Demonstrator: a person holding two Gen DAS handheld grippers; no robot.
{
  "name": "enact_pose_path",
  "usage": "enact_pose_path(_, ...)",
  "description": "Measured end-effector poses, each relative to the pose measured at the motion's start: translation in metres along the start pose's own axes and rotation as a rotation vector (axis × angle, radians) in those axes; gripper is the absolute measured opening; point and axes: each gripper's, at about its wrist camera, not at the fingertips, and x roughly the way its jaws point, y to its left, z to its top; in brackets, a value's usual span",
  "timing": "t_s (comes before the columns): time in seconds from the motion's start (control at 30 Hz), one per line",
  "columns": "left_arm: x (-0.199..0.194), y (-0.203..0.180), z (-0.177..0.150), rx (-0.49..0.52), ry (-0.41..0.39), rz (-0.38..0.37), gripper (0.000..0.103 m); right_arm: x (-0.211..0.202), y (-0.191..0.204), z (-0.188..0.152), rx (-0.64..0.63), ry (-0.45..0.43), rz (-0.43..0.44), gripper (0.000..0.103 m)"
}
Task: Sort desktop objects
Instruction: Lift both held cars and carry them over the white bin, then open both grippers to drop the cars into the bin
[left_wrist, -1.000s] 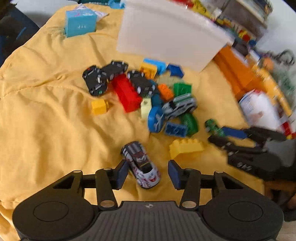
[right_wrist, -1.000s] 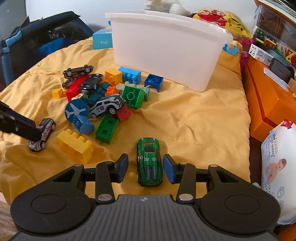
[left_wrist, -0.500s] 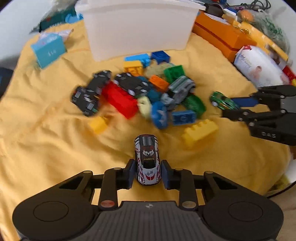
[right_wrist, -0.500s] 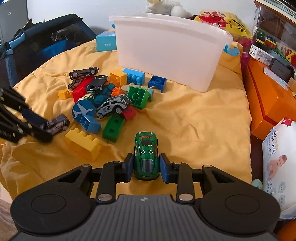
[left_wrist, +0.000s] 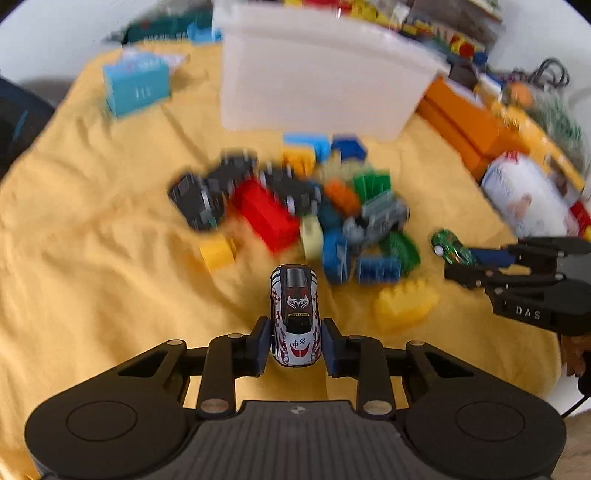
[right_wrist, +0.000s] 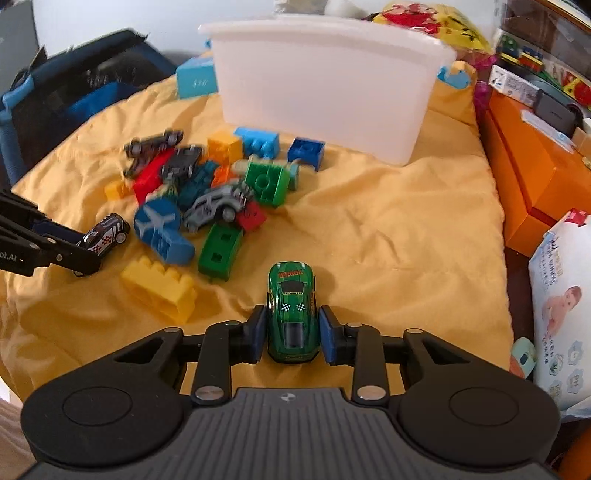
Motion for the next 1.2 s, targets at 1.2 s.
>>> enact_pose_path(1.2,0.017,-0.008,0.220,0.142,-0.349,0.124,0.044,0.018,-0.050,0.203,0.106,-0.324,-0.067,0.036)
